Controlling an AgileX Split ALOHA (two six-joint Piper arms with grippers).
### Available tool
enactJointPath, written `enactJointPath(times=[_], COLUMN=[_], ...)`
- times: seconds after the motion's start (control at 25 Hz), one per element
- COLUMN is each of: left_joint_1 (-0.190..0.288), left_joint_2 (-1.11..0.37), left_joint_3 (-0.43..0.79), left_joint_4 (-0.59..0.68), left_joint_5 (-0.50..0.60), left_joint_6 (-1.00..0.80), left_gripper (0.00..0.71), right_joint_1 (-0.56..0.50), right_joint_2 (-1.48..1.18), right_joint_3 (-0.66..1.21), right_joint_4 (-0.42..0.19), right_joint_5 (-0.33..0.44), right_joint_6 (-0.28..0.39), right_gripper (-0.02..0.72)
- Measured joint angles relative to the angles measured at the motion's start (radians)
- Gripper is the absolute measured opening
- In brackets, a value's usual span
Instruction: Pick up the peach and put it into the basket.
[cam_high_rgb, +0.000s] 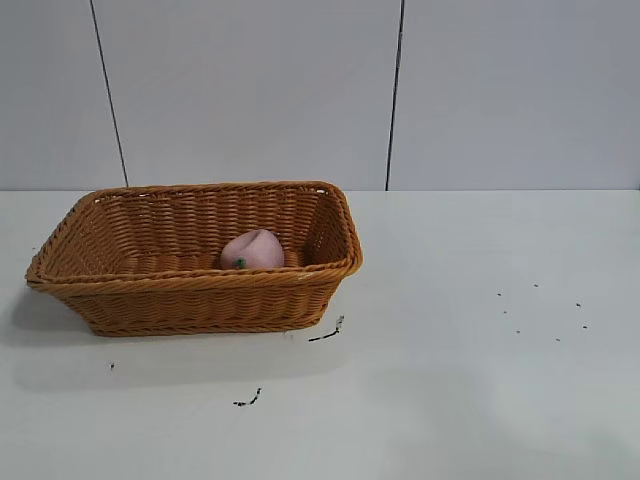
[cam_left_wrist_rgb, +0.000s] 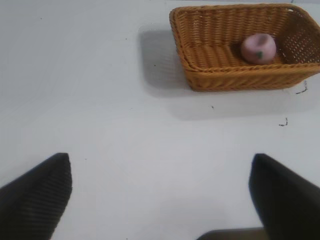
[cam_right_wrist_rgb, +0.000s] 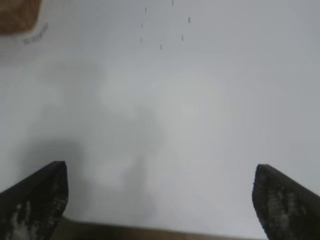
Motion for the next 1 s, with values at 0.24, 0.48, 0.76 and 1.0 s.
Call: enactJointPath(times=[0.24,0.48,0.76,1.0], left_joint_1=[0.000,0.000,0.000,0.000], left_joint_2=[0.000,0.000,0.000,0.000], left_joint_3=[0.000,0.000,0.000,0.000], left_joint_4=[0.000,0.000,0.000,0.000], left_joint_5=[0.000,0.000,0.000,0.000], left_joint_6=[0.000,0.000,0.000,0.000], left_gripper=[0.693,0.693,0.693,0.693], right_joint_1=[0.000,0.000,0.000,0.000], right_joint_2=[-0.180,-0.257,-0.257,-0.257], right_joint_3=[0.015,0.015,0.015,0.015], right_joint_4=[0.001,0.001,0.001,0.001], right_joint_5=[-0.019,-0.020,-0.020,-0.020], right_joint_6=[0.007,0.007,0.007,0.007], right_gripper=[0.695,0.695,0.695,0.695])
